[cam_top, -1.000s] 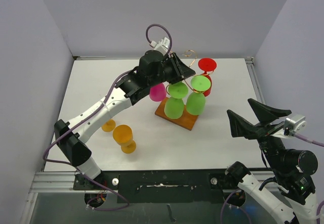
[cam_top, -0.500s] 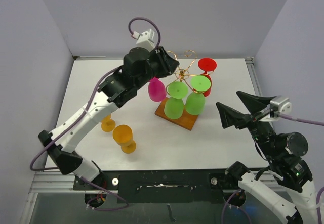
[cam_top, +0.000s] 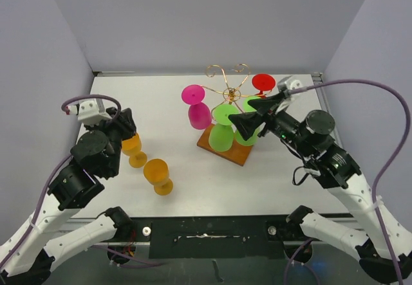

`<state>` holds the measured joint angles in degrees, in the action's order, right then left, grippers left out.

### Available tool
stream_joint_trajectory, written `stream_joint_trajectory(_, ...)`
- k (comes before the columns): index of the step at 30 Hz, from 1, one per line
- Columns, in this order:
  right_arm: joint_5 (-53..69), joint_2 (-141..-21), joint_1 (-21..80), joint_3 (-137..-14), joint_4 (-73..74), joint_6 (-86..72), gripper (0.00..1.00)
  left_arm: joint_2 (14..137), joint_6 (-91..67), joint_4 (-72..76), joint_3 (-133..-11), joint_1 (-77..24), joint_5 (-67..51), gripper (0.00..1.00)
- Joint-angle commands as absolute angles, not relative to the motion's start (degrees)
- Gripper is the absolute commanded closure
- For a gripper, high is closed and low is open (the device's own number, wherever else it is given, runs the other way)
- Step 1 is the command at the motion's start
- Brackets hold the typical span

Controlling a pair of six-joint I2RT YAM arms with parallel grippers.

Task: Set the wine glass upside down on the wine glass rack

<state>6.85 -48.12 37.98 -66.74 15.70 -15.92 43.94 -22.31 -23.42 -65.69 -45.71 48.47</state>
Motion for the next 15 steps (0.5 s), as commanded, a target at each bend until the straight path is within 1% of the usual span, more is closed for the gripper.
stream_joint_trajectory(1, 12.63, -54.33, 40.97, -70.37, 8.66, -19.9, 0.21, 38.56, -19.59, -23.8, -58.11, -45.56, 58.88, 0.68)
stream_joint_trajectory(3, 10.12, -56.94, 44.86, -71.25, 6.8, -19.19, 0.21, 35.46, -22.78, -24.7, -54.05, -45.57, 64.83, 0.68)
stream_joint_trajectory(6, 3.83, -62.13, 51.98, -74.93, 7.73, -16.41, 0.21, 31.17, -24.32, -24.63, -50.37, -45.53, 68.5, 0.68)
stream_joint_trajectory(7, 1.39, -63.94, 55.12, -76.17, 8.45, -15.19, 0.2, 30.18, -25.73, -25.48, -50.1, -45.53, 69.23, 0.68)
stream_joint_trajectory(10, -4.77, -69.33, 60.16, -78.89, 9.92, -12.77, 0.2, 27.5, -26.1, -25.93, -49.89, -45.53, 70.59, 0.68)
stream_joint_trajectory(13, -6.39, -74.66, 62.74, -80.52, 10.56, -12.31, 0.21, 26.37, -25.44, -26.61, -51.68, -45.51, 70.94, 0.68)
stream_joint_trajectory(15, -6.82, -77.99, 64.03, -81.45, 11.27, -12.23, 0.23, 26.05, -24.58, -26.87, -53.65, -45.6, 70.66, 0.68)
